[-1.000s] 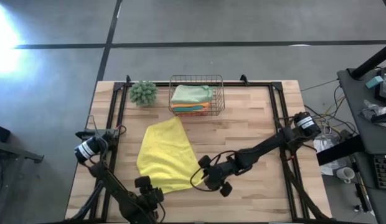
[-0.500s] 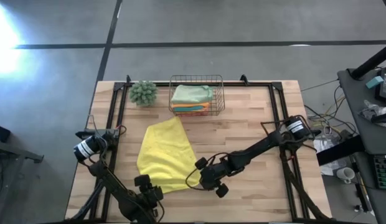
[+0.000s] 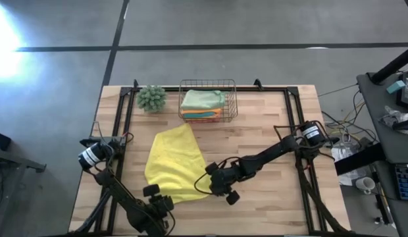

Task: Fold microfiber towels
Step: Fold the yellow microfiber towel

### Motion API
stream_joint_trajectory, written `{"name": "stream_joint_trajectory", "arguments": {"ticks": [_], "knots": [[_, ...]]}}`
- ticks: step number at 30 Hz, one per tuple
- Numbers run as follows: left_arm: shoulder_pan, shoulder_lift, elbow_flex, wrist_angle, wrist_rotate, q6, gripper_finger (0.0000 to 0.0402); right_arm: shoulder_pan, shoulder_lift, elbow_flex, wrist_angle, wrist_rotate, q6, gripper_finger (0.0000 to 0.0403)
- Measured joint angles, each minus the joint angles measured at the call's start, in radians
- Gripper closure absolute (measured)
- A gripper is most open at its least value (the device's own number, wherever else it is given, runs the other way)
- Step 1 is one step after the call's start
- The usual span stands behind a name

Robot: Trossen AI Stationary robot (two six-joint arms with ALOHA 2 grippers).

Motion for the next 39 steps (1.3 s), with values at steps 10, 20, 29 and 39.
{"name": "stream_joint_trajectory", "arguments": {"ticks": [10,20,29,39], "knots": [[0.002,0.002,-0.003,0.031,-0.013,0.0,0.0398,-0.015,0.06,0.016,0.018,-0.046,0.0,0.0284],[0.004,0.0,0.006,0.028,-0.006,-0.001,0.0401,-0.022,0.11,0.089,-0.014,0.0,0.037,0.0325],[0.023,-0.051,0.032,0.049,0.039,-0.002,0.0401,-0.028,0.091,0.171,-0.229,0.044,0.024,0.0393],[0.054,-0.168,0.124,-0.024,0.062,-0.001,0.0402,-0.031,-0.108,0.19,-0.367,0.044,0.106,0.0394]]}}
